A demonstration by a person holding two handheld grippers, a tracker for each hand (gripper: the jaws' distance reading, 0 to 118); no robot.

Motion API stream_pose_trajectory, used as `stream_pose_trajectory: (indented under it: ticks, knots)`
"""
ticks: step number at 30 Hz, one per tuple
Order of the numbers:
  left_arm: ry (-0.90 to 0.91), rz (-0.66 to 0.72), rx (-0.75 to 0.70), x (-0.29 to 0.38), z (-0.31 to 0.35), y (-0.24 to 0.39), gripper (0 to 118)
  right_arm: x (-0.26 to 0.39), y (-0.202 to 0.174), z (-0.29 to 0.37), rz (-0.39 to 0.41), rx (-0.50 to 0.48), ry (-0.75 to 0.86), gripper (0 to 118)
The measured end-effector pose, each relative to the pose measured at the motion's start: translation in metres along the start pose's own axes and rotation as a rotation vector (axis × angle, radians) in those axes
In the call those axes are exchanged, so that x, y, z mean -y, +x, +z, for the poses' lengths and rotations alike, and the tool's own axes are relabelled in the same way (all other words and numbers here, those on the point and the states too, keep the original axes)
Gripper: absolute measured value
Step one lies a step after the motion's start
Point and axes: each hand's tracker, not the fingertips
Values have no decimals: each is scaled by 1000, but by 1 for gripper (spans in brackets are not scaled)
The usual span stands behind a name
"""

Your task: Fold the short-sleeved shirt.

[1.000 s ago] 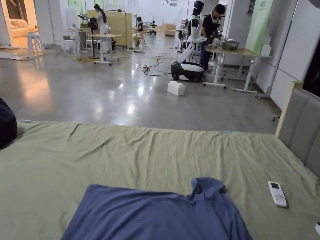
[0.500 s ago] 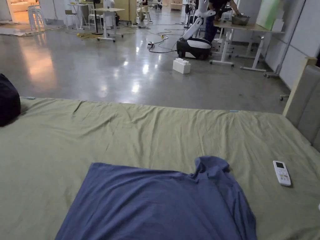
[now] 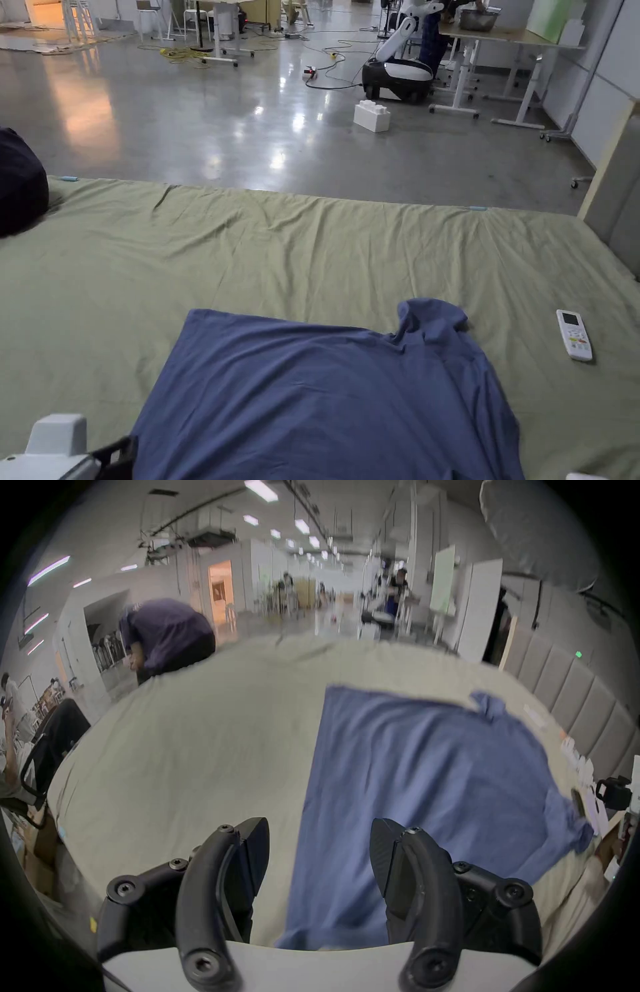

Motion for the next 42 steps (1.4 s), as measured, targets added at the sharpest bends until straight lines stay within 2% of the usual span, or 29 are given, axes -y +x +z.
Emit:
stream_pose_trajectory:
  ticks: [3, 5, 8, 9, 11, 13, 15, 16, 23, 31, 34, 35, 39, 42]
  knots:
    - [114, -7, 12, -18, 6, 23, 61, -16, -12, 1, -12, 14, 123, 92]
    - [184, -6, 20, -29, 12, 38, 55, -24, -19, 4, -11, 10, 180, 81]
    - [264, -22, 27, -40, 20, 57, 17, -33, -28, 5, -25, 9, 252, 21]
    - [292, -40, 16, -43, 24, 63, 14, -35, -30, 6, -23, 16, 261, 8]
    - [331, -72, 22, -44, 31, 72, 5, -38, -32, 7, -26, -2, 307, 2]
    - [337, -64, 0, -43, 29, 71, 1, -39, -34, 9, -13, -6, 317, 0]
    - [327, -55, 11, -44, 32, 68, 1, -42, -37, 12, 53, -13, 373, 0]
    - [312, -48, 19, -42, 30, 63, 1, -40, -37, 12, 34, -18, 355, 0]
    - [181, -15, 1, -20, 29, 17, 1, -33, -42, 7, 62, -42, 337, 0]
    - [-182, 83, 21, 18, 33, -47, 1, -21, -46, -3, 70, -62, 267, 0]
    - [-284, 53, 10, 34, 30, -58, 1, -17, -48, -8, 71, -69, 240, 0]
    - [-307, 46, 12, 39, 27, -59, 7, -15, -49, -10, 74, -72, 228, 0]
    - [-373, 81, 16, 51, 5, -63, 62, -8, -52, -15, 69, -91, 170, 0]
    - [-375, 106, 10, 55, -9, -54, 64, -4, -55, -15, 86, -88, 167, 0]
